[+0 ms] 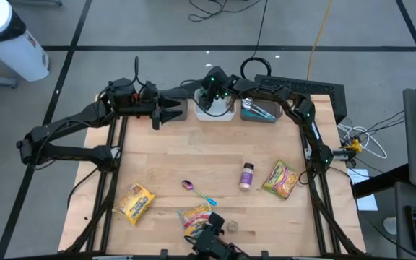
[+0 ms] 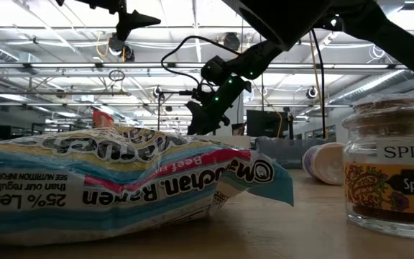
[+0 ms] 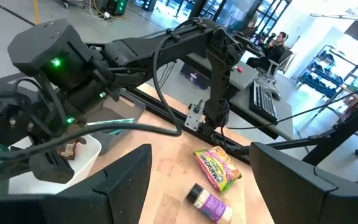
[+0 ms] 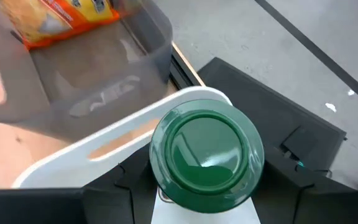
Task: Pick & Place Food Item
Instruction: Put the green seasoning bottle into the white bin
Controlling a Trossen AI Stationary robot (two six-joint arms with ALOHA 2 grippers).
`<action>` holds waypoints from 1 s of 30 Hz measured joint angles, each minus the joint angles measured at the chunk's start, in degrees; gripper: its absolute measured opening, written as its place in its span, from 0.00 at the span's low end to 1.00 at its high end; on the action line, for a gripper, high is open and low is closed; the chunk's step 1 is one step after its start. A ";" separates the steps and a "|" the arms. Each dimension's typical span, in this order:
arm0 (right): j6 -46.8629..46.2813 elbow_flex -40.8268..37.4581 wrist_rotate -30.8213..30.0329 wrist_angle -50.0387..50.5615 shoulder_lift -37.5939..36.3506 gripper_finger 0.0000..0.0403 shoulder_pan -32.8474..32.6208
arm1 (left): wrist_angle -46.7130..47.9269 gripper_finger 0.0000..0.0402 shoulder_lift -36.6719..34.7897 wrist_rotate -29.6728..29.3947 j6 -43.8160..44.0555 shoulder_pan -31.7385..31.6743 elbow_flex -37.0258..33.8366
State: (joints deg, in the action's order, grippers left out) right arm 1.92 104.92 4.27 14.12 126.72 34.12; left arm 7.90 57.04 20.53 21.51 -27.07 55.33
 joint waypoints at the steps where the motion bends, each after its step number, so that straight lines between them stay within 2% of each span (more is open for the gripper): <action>1: 0.30 0.00 -0.04 0.26 0.00 0.48 0.01 | 0.00 0.68 0.00 0.00 -0.01 0.00 0.00; 14: 0.59 -1.66 0.20 -0.26 -0.13 0.48 0.01 | -0.70 0.68 2.39 0.77 1.14 0.29 0.04; 22: 0.43 -2.34 -2.96 -2.13 0.10 0.59 -0.45 | -3.72 0.68 5.39 4.03 1.86 1.47 0.04; 30: 0.30 -2.25 -2.64 -6.53 0.04 0.59 -0.47 | -4.75 0.68 5.49 4.04 2.74 1.75 0.04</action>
State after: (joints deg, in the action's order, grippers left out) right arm 2.23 102.67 1.62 7.59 126.76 33.65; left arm 3.15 62.52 24.58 24.25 -25.32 55.37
